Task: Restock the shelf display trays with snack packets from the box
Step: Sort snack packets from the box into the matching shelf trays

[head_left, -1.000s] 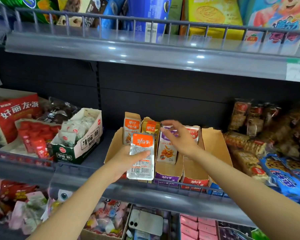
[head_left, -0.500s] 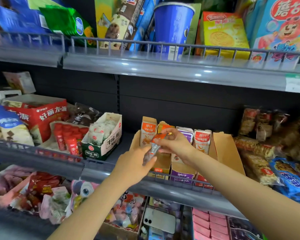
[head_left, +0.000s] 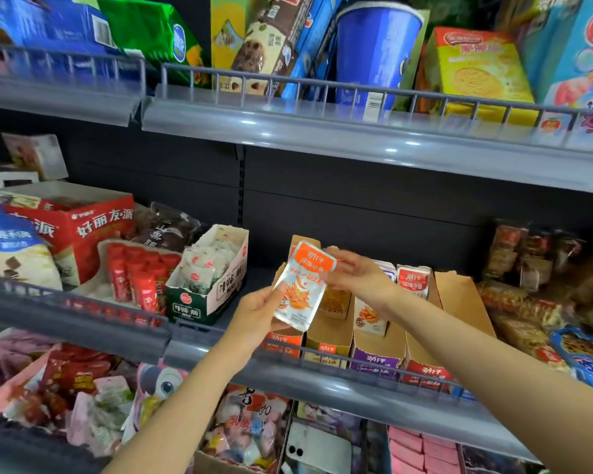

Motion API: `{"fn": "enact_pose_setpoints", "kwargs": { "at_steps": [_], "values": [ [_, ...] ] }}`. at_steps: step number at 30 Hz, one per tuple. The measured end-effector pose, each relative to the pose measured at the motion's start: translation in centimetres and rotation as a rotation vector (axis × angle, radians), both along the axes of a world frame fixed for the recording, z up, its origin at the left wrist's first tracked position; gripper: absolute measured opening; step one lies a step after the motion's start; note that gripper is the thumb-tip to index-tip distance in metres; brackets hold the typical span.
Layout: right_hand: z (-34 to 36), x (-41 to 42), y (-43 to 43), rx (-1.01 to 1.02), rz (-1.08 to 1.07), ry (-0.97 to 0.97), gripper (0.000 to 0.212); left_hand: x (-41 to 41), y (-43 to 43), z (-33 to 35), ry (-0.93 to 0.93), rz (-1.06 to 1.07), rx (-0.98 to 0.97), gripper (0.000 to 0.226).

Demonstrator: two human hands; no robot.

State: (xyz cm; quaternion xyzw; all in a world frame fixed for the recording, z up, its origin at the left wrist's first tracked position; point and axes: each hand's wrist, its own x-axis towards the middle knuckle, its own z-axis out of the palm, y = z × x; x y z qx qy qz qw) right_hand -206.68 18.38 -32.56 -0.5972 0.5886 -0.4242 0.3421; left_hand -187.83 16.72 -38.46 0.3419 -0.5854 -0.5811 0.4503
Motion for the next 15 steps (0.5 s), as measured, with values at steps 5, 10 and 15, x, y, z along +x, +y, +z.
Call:
{"fn": "enact_pose_setpoints", "kwargs": {
  "at_steps": [5,10,15],
  "values": [
    [1.0,-0.8,-2.5,-0.025,-0.078,-0.110,0.031,0.2,-4.2,-0.6,-0.198,0.132,-0.325,0.029],
    [2.1,-1.3,-5.7,-0.140,-0.170,-0.016,0.023,0.3,-7.8,-3.1,-0.520,0.066,-0.196,0.067],
    [0.5,-0.9,-10.1,-0.152,-0.258,0.147,0.021,-0.1,-8.7,-4.6,-0.474,-0.046,-0.153,0.058]
  ]
}}
